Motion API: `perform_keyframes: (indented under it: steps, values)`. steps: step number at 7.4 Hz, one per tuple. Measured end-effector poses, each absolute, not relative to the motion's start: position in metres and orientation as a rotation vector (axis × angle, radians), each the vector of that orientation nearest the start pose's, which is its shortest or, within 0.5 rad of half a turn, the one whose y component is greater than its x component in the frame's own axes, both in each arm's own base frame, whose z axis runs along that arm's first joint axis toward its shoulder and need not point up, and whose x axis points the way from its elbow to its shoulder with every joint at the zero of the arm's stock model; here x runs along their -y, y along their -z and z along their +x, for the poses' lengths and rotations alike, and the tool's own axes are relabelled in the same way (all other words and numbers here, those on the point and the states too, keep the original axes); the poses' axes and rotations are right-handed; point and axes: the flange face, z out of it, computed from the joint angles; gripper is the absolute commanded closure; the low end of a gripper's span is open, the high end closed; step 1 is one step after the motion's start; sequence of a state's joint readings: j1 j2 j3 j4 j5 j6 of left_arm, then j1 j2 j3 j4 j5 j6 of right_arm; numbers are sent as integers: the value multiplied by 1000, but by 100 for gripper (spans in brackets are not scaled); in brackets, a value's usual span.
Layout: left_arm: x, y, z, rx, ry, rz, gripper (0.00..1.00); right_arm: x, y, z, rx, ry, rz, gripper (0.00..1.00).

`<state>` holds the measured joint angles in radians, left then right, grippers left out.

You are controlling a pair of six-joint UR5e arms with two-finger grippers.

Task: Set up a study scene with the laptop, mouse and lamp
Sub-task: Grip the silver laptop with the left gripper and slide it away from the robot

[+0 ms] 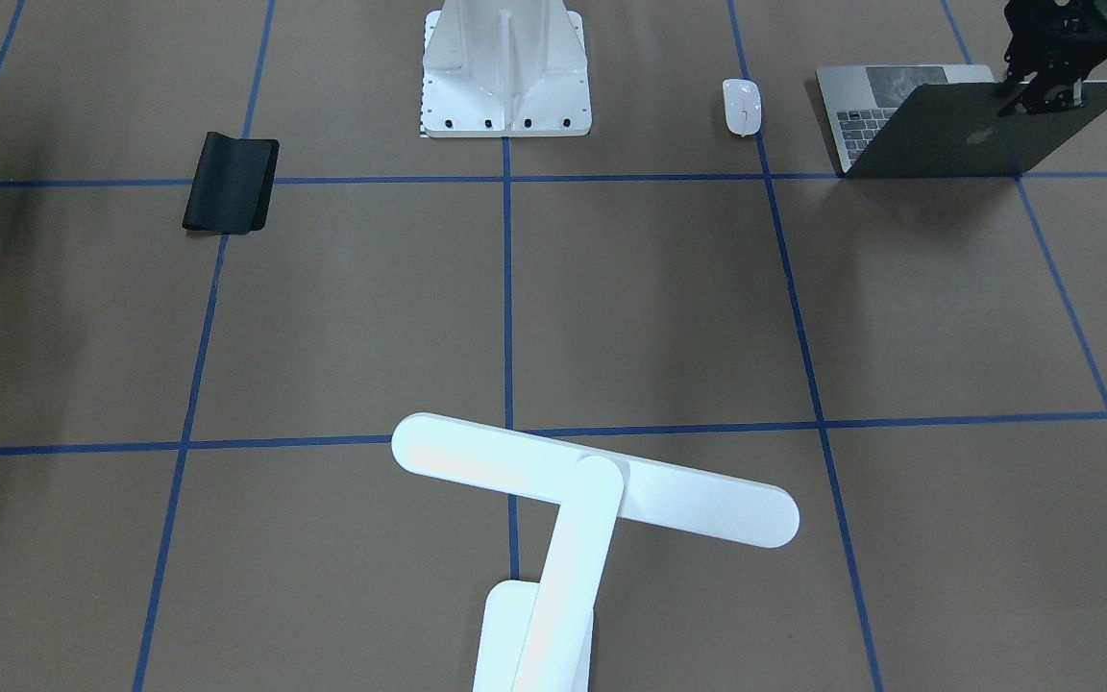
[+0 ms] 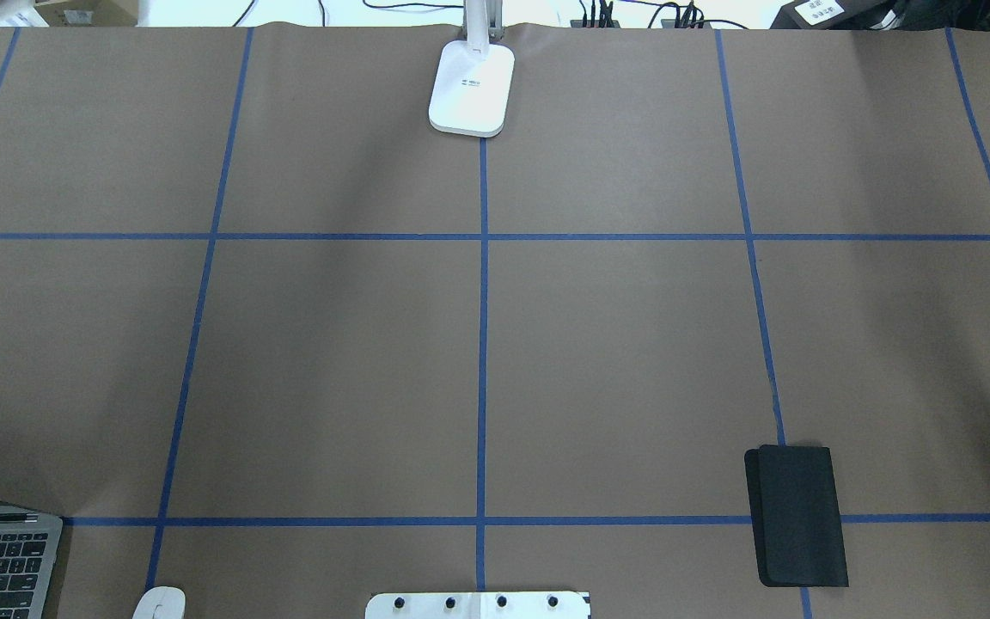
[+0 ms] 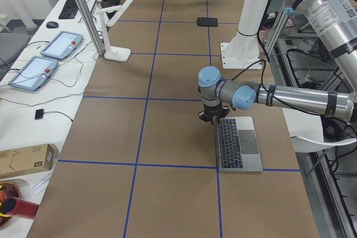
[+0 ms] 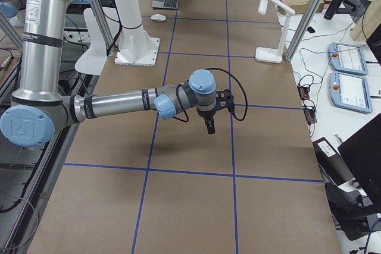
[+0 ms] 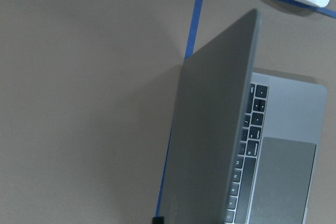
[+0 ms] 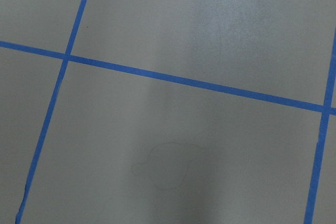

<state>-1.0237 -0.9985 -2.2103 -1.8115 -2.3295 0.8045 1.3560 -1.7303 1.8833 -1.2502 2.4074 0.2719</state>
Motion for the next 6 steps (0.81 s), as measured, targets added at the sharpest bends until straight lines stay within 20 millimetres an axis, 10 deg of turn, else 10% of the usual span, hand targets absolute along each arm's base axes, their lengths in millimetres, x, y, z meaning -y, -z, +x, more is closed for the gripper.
perform_keyframes:
  steps: [6]
  values:
    - [269,-533,75,-761,-1382,445,84,443,-535,-36,903,146,237,0]
